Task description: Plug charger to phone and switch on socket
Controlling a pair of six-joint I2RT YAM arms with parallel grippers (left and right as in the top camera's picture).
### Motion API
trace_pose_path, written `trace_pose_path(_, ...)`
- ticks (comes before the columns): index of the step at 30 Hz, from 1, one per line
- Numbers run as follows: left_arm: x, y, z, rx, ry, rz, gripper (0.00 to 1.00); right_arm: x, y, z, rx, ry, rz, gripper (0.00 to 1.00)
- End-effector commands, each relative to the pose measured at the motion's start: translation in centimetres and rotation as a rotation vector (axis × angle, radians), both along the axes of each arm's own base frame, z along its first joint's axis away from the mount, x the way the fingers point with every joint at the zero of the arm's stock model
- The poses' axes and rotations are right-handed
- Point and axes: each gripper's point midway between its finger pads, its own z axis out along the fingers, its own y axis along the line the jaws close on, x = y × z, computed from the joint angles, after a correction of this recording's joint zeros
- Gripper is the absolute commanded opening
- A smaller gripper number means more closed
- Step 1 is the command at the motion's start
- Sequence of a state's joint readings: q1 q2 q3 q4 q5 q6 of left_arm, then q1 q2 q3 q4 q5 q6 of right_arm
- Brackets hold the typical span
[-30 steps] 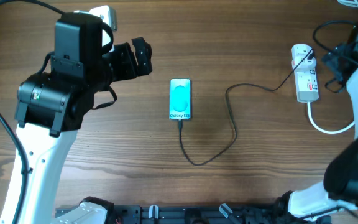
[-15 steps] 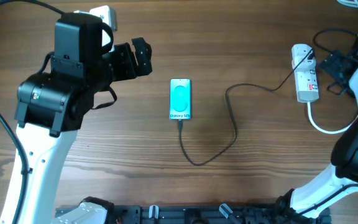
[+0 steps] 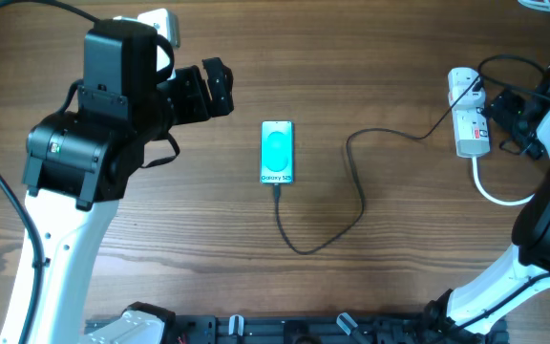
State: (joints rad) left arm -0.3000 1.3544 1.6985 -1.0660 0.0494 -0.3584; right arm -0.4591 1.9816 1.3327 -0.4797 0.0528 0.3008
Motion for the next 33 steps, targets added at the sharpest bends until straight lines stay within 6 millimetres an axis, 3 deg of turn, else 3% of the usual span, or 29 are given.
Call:
trace_pose_path(1, -0.1, 0.4, 0.2, -0.005, -0.007, 0.021, 1.0, -0.1, 0.2, -0.7, -0.001, 0.017, 0.012, 1.0)
trace_pose_path(16, -0.1, 0.4, 0.2, -0.005, -0.007, 0.021, 1.0, 1.1, 0.2, -0.8, 0.001, -0.028, 0.042, 1.0)
trace_pose_path(22, -0.1, 0.4, 0.2, -0.005, -0.007, 0.021, 1.0, 1.3, 1.6, -3.4, 0.085, -0.012, 0.083, 1.0)
trace_pose_path(33, -0.1, 0.4, 0.2, -0.005, -0.007, 0.021, 1.0, 1.7, 2.4, -3.5, 0.117, -0.031, 0.104, 1.0)
